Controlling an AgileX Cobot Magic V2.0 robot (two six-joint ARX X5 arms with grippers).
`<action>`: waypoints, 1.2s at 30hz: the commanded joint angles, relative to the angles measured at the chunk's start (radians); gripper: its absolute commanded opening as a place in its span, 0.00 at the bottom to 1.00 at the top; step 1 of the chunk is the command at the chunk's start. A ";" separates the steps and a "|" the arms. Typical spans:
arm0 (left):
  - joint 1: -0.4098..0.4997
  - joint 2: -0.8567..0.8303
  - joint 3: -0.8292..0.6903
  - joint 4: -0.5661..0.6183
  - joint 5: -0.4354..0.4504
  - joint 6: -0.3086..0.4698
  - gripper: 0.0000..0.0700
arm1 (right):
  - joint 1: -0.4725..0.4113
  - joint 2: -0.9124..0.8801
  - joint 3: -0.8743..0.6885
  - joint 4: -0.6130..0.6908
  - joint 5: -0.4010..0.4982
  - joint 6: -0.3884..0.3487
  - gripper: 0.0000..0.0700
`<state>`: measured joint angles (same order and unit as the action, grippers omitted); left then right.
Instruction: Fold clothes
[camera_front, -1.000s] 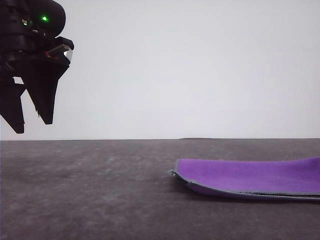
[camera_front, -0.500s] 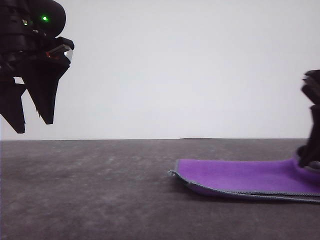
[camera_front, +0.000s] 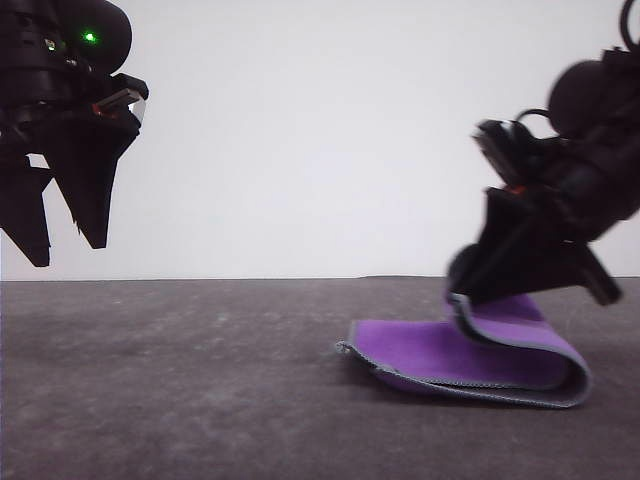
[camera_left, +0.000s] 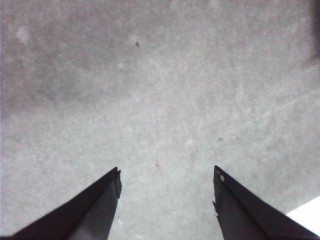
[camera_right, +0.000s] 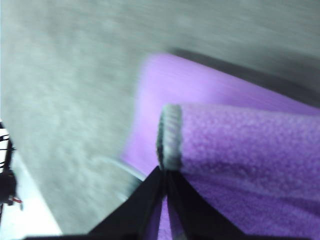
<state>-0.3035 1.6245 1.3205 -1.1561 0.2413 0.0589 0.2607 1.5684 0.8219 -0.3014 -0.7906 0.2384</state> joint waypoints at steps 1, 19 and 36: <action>-0.005 0.005 0.011 0.000 0.003 -0.003 0.51 | 0.029 0.020 0.006 0.040 -0.006 0.075 0.01; -0.004 0.005 0.011 -0.003 0.003 0.000 0.51 | 0.123 0.073 0.006 0.109 0.005 0.127 0.02; -0.004 0.005 0.011 -0.002 0.003 0.001 0.51 | 0.097 0.050 0.010 0.079 -0.110 0.033 0.53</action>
<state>-0.3035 1.6245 1.3205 -1.1580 0.2413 0.0593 0.3601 1.6204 0.8219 -0.2255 -0.8951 0.3083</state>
